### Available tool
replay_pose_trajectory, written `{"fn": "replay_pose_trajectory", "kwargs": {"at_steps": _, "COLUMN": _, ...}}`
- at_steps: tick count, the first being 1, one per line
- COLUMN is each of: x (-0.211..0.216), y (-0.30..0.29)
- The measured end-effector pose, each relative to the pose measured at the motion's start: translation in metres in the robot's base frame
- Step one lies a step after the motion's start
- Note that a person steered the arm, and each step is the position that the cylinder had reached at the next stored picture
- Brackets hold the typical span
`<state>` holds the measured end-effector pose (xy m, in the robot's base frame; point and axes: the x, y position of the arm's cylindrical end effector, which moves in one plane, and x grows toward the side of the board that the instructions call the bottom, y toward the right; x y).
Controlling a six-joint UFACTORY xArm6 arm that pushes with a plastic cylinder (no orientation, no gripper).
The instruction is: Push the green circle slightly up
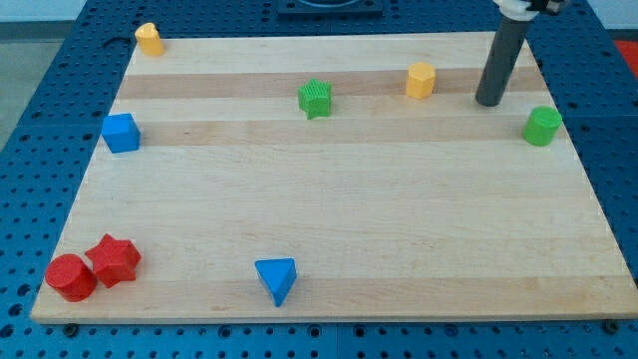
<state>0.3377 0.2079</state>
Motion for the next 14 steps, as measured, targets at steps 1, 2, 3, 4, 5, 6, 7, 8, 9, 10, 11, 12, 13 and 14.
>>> {"fn": "replay_pose_trajectory", "kwargs": {"at_steps": 1, "x": 0.006, "y": 0.0}}
{"fn": "replay_pose_trajectory", "kwargs": {"at_steps": 2, "x": 0.015, "y": 0.0}}
{"fn": "replay_pose_trajectory", "kwargs": {"at_steps": 3, "x": 0.025, "y": -0.002}}
{"fn": "replay_pose_trajectory", "kwargs": {"at_steps": 4, "x": 0.027, "y": -0.002}}
{"fn": "replay_pose_trajectory", "kwargs": {"at_steps": 5, "x": 0.045, "y": -0.012}}
{"fn": "replay_pose_trajectory", "kwargs": {"at_steps": 6, "x": 0.048, "y": -0.011}}
{"fn": "replay_pose_trajectory", "kwargs": {"at_steps": 7, "x": 0.078, "y": 0.009}}
{"fn": "replay_pose_trajectory", "kwargs": {"at_steps": 8, "x": 0.098, "y": 0.01}}
{"fn": "replay_pose_trajectory", "kwargs": {"at_steps": 9, "x": 0.101, "y": 0.036}}
{"fn": "replay_pose_trajectory", "kwargs": {"at_steps": 10, "x": 0.1, "y": 0.055}}
{"fn": "replay_pose_trajectory", "kwargs": {"at_steps": 11, "x": 0.099, "y": 0.04}}
{"fn": "replay_pose_trajectory", "kwargs": {"at_steps": 12, "x": 0.099, "y": 0.029}}
{"fn": "replay_pose_trajectory", "kwargs": {"at_steps": 13, "x": 0.087, "y": 0.035}}
{"fn": "replay_pose_trajectory", "kwargs": {"at_steps": 14, "x": 0.087, "y": 0.035}}
